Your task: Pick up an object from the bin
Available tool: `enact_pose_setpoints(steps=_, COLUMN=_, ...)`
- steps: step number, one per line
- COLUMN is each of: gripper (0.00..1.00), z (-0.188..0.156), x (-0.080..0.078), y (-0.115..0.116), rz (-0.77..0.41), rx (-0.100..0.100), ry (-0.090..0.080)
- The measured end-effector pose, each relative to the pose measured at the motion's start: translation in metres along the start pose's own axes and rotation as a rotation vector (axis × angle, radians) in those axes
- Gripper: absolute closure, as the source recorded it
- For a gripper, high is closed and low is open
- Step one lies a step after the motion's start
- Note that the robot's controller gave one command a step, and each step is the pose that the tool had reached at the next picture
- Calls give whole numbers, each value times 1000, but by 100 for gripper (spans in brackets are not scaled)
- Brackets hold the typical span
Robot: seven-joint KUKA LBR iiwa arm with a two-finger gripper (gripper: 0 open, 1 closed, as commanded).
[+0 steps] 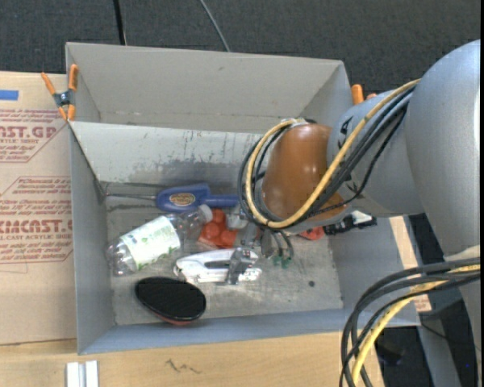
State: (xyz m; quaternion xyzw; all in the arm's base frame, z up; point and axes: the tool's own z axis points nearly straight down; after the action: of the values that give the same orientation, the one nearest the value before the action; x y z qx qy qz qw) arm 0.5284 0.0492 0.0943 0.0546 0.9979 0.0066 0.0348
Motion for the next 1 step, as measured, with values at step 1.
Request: enact_pose_setpoints(steps=1, gripper=100, z=-20, x=5, y=-2, rz=-1, rx=12, ry=54)
